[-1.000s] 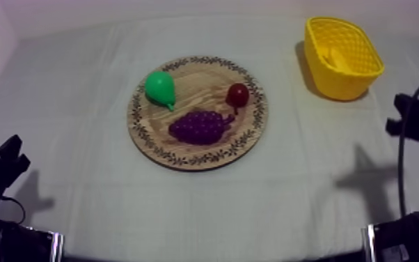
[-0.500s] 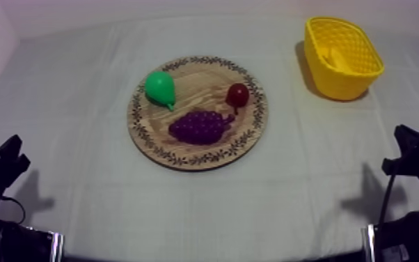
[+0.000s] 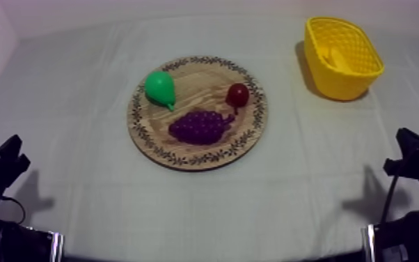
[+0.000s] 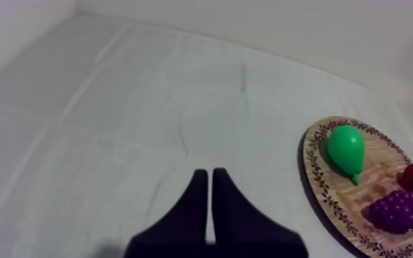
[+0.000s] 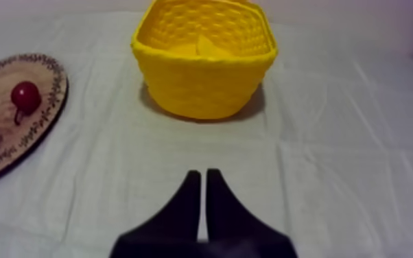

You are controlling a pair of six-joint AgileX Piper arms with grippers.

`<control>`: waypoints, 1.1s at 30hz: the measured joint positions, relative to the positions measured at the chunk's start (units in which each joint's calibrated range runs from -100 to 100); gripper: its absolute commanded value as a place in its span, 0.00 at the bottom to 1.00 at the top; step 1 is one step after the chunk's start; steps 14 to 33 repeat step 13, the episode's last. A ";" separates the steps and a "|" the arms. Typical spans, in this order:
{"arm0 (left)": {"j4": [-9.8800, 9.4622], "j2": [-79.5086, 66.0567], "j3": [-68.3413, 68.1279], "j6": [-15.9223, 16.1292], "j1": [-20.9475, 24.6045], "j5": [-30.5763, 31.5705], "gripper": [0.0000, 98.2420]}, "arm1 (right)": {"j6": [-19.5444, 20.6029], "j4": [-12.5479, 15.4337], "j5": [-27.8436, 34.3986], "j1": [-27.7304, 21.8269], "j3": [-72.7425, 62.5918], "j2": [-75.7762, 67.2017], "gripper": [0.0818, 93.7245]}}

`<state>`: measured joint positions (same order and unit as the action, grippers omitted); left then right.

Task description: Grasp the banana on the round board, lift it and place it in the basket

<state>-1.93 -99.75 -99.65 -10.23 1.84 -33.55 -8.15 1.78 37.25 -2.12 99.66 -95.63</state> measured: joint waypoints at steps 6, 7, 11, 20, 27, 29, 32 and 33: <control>0.00 0.00 0.00 0.00 0.00 -0.01 0.00 | -2.43 0.00 0.00 -0.04 0.00 0.00 0.00; 0.00 0.00 0.00 0.00 0.00 -0.01 0.00 | -2.43 0.00 0.00 -0.04 0.00 0.00 0.00; 0.00 0.00 0.00 0.00 0.00 -0.01 0.00 | -2.43 0.00 0.00 -0.04 0.00 0.00 0.00; 0.00 0.00 0.00 0.00 0.00 -0.01 0.00 | -2.43 0.00 0.00 -0.04 0.00 0.00 0.00; 0.00 0.00 0.00 0.00 0.00 -0.01 0.00 | -2.43 0.00 0.00 -0.04 0.00 0.00 0.00; 0.00 0.00 0.00 0.00 0.00 -0.01 0.00 | -2.43 0.00 0.00 -0.04 0.00 0.00 0.00; 0.00 0.00 0.00 0.00 0.00 -0.01 0.00 | -2.43 0.00 0.00 -0.04 0.00 0.00 0.00; 0.00 0.00 0.00 0.00 0.00 -0.01 0.00 | -2.43 0.00 0.00 -0.04 0.00 0.00 0.00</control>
